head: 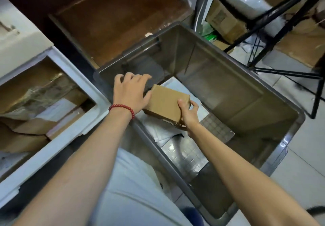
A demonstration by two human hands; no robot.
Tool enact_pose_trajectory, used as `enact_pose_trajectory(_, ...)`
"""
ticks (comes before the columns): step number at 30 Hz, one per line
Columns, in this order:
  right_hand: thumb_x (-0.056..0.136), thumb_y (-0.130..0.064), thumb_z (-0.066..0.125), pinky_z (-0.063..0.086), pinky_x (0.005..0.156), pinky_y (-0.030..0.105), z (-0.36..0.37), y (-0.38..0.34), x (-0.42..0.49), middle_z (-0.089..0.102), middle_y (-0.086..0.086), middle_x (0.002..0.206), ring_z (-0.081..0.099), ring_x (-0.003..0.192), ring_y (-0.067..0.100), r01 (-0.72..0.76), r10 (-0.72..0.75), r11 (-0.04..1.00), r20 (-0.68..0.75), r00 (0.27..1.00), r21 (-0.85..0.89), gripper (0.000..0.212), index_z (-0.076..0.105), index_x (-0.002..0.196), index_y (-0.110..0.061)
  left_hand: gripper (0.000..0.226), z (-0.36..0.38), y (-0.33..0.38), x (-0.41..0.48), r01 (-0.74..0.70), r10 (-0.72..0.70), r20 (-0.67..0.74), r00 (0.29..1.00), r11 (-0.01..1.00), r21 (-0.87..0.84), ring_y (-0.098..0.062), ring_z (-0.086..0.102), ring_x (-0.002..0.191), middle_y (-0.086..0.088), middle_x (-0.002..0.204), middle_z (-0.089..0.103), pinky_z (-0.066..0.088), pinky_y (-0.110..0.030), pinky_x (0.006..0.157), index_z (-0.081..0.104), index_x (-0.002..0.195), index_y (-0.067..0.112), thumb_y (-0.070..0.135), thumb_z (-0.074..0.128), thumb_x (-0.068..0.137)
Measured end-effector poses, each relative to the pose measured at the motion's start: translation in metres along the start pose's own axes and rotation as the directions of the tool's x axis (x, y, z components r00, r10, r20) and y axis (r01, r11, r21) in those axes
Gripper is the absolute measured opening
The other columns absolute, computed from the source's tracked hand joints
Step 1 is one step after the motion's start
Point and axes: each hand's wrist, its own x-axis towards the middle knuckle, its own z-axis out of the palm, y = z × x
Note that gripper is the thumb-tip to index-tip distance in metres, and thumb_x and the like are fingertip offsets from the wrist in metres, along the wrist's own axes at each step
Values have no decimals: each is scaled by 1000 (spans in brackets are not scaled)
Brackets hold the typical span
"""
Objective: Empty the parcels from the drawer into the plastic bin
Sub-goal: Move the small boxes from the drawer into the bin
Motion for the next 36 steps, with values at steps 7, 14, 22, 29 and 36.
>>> enact_pose_trajectory(7,91,-53,47,59,74,44,61,24,12,45,8,120,59,102,33,-122,130,990,129,983,-75,55,15,127,-28,44,6,-30,-3,142,-142,10,990,984,-107,-23,47,120,3,123,60,30,-41,101,44,135,29,42,50,93)
enact_pose_trajectory(14,101,-48,31,36,104,42,63,30,21,35,8,151,38,135,32,83,152,791,326,933,-606,56,26,150,-22,43,8,-36,-3,158,-157,17,987,976,-152,-20,46,122,2,127,58,29,-39,106,44,135,29,41,50,94)
enact_pose_trajectory(22,93,-61,37,33,105,44,44,16,-3,33,2,153,36,136,28,319,-276,405,218,936,-857,57,39,144,-34,45,-8,-37,-19,138,-142,-36,989,984,-109,-19,43,126,3,133,55,29,-37,105,46,135,28,44,49,93)
enact_pose_trajectory(29,93,-59,38,40,97,39,41,-24,-38,52,3,138,48,125,26,489,-598,97,343,725,-867,55,48,139,-30,42,-29,-40,-63,92,-99,-77,992,992,-81,-18,45,124,3,131,56,33,-35,101,49,133,27,42,50,93)
enact_pose_trajectory(36,92,-60,42,38,99,40,67,-65,-103,55,1,133,48,123,26,620,-740,-64,454,496,-782,53,51,134,-29,39,-58,-67,-125,289,-292,-45,955,955,-69,-22,49,114,3,121,60,38,-38,91,52,126,28,45,50,91)
